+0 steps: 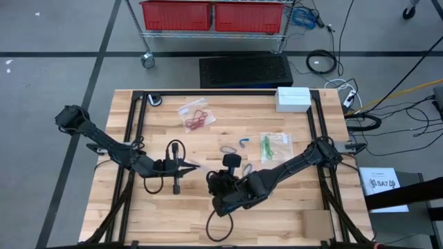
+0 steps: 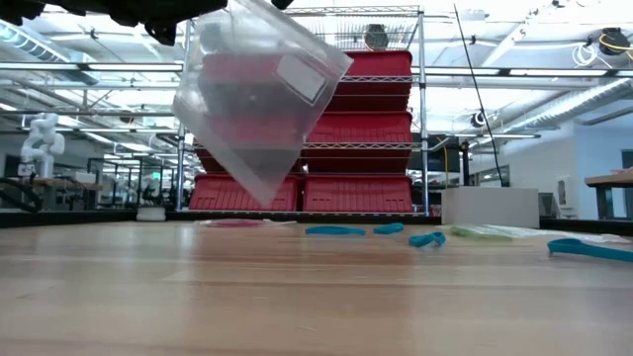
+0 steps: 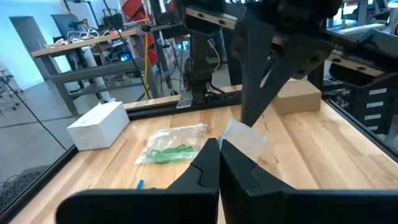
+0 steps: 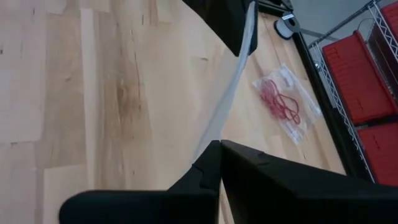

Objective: Sort rubber bands
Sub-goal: Open the bottom zip bag

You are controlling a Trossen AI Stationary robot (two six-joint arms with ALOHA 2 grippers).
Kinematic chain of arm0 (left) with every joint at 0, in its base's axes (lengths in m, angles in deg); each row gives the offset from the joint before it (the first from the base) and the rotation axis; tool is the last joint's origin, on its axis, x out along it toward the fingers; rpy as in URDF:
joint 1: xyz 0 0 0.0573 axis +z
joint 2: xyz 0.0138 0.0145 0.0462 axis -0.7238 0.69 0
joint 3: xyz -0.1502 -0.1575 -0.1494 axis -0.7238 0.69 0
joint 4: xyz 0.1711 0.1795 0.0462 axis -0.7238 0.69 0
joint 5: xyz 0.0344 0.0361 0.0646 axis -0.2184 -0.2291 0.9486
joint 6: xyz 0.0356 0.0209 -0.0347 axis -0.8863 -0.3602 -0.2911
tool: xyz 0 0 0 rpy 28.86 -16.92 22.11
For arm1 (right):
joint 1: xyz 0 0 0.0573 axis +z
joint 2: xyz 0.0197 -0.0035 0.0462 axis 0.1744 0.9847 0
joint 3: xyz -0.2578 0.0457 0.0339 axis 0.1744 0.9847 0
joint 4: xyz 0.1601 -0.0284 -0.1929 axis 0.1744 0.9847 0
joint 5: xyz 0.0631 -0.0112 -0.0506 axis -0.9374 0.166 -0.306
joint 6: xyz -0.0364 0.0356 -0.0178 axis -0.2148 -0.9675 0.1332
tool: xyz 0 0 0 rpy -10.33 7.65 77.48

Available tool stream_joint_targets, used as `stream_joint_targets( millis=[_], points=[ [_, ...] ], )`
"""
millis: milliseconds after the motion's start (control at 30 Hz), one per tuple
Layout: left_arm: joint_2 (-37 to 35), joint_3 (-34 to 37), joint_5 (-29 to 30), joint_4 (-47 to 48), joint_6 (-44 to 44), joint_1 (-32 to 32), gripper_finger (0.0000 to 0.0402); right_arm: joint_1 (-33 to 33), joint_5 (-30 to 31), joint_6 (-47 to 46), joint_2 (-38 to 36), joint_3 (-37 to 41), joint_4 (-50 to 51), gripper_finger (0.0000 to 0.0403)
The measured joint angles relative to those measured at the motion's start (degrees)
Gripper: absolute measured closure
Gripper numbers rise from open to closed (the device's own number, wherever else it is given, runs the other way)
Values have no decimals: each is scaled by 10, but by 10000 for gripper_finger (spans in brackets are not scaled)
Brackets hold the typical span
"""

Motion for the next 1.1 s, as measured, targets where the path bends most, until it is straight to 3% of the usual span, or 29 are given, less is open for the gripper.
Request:
stream_joint_targets(
  millis=[633,900,1100],
  points=[
    [0,0,0,0,0,0,402,-8,9,-9,0,0,0,403],
    [0,0,0,0,1,0,402,-25,-42,-7,0,0,-20,403],
    [0,0,0,0,1,0,402,-4,26,-47,0,0,21,403]
  ],
)
